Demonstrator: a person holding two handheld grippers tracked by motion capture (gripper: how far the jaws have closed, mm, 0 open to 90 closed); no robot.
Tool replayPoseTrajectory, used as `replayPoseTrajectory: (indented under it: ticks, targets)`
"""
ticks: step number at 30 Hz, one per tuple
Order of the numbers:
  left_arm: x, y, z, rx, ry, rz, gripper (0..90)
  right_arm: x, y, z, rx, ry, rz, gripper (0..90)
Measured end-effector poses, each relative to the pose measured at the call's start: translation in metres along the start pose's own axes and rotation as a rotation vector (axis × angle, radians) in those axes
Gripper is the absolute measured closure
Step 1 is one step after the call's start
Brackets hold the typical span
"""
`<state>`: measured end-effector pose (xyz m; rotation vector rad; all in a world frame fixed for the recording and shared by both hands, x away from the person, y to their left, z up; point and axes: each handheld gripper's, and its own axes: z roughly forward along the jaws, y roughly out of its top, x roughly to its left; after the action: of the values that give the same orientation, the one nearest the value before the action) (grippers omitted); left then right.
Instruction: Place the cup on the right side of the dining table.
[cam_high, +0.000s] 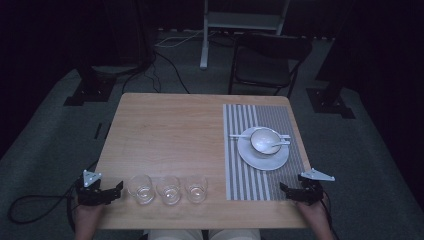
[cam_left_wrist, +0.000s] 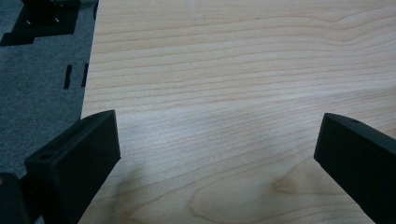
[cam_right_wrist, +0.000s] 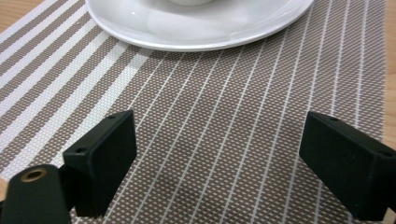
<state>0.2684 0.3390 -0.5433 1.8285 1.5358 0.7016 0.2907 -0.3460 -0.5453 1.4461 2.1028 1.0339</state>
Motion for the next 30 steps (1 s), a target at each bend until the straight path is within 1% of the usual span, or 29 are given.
replayPoseTrajectory:
  ticks: [3,5,6,10,12,16,21,24,30]
  targets:
    - [-0.0002,0.0000,-0.0002,-0.001,-0.002,0.003,0.8,0.0001,0.0006,0.0003,0.004,-0.006,0.003,10.7]
    - [-0.0005,-0.0001,-0.0001,0.000,-0.001,0.005,0.8,0.0001,0.0008,0.0002,0.005,0.003,0.000,10.7]
    - [-0.0007,-0.0001,-0.0002,0.000,0.001,0.005,0.8,0.0015,0.0008,0.0001,0.013,-0.009,-0.007,10.7]
    - [-0.0010,0.0000,0.0001,0.002,0.001,0.009,0.8,0.0016,0.0008,-0.0001,0.016,-0.010,-0.010,10.7]
    - [-0.0014,0.0001,0.0006,0.005,0.001,0.013,0.8,0.0011,0.0012,0.0004,0.027,-0.011,-0.007,10.7]
    - [-0.0017,0.0001,0.0008,0.012,-0.003,0.017,0.8,0.0027,0.0015,0.0014,0.043,-0.021,-0.027,10.7]
    - [-0.0018,0.0000,0.0007,0.014,-0.005,0.019,0.8,0.0033,0.0021,0.0022,0.053,-0.015,-0.027,10.7]
    - [-0.0021,0.0002,0.0009,0.019,-0.006,0.024,0.8,0.0048,0.0028,0.0035,0.069,-0.013,-0.037,10.8]
    - [-0.0020,0.0005,0.0017,0.027,-0.005,0.020,0.8,0.0044,0.0038,0.0036,0.066,-0.008,-0.029,10.8]
